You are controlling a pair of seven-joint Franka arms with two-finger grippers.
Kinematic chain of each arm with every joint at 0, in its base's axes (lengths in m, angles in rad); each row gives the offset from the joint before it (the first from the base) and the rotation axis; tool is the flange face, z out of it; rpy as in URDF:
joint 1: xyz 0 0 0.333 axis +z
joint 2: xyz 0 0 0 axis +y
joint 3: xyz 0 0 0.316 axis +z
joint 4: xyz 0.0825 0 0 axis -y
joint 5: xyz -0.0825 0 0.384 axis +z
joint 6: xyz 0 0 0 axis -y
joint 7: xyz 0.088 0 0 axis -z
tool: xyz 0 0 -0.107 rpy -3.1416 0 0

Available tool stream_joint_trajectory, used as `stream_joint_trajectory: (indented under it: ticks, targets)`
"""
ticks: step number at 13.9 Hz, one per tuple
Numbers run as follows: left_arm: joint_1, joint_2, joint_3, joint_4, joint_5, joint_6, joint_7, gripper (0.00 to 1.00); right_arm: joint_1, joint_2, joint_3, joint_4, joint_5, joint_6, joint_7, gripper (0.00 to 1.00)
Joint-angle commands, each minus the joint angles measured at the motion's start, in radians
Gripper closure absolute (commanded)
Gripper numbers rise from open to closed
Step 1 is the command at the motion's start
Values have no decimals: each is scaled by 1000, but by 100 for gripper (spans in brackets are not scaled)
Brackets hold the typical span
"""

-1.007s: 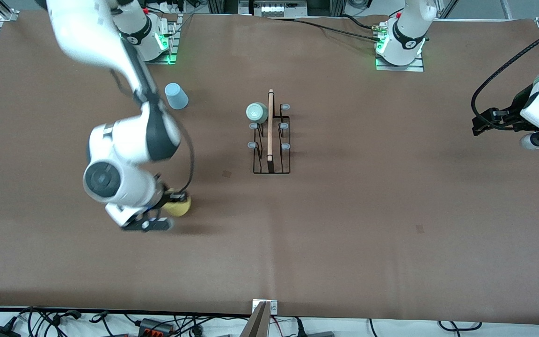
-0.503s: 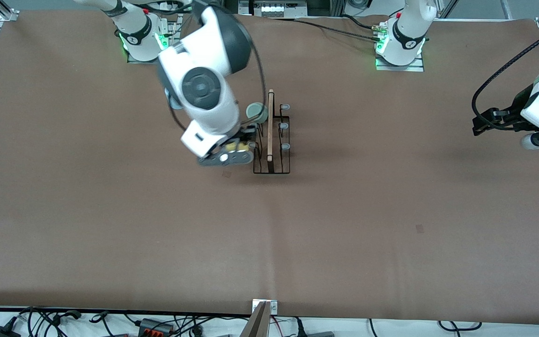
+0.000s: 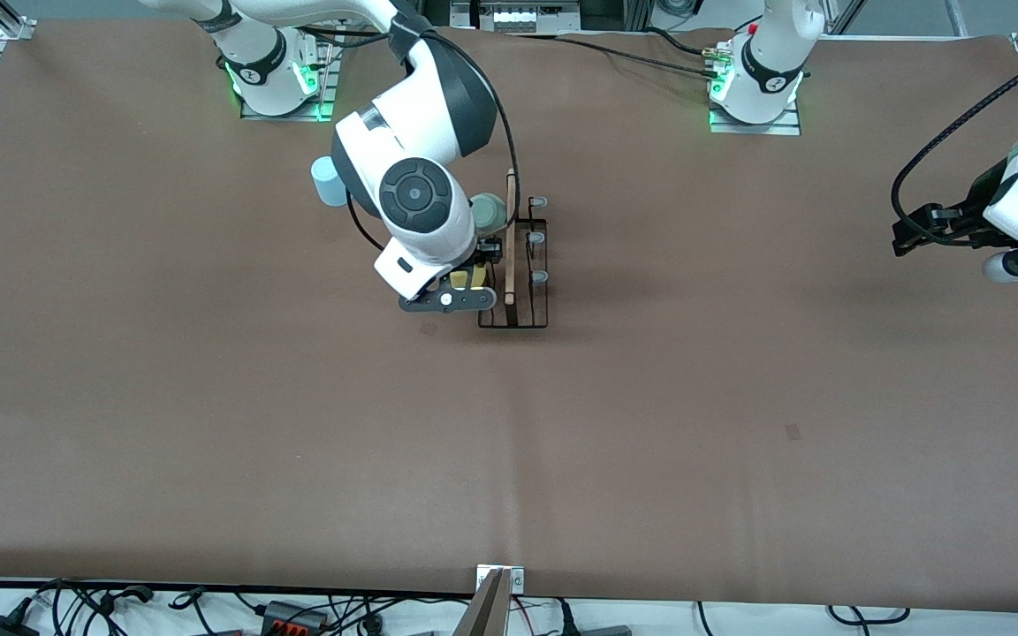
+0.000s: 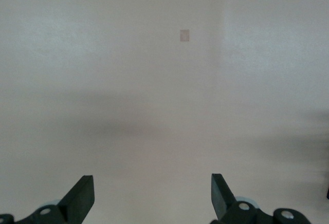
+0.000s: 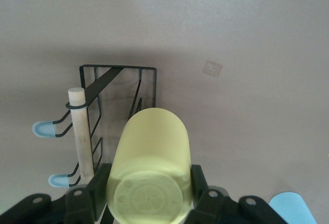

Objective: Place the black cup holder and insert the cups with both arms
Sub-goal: 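Carry the yellow cup with the right gripper onto a rack peg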

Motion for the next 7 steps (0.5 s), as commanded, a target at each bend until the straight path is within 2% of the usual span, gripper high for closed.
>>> stream_joint_trajectory:
  ticks: [1,7]
  targets:
    - [1,-20,7,-18,-27,7,4,0,18,12,-4,-5,17,35,6,76]
    - [1,-20,7,-18,-27,7,4,0,18,43,-4,-5,19,77,7,76]
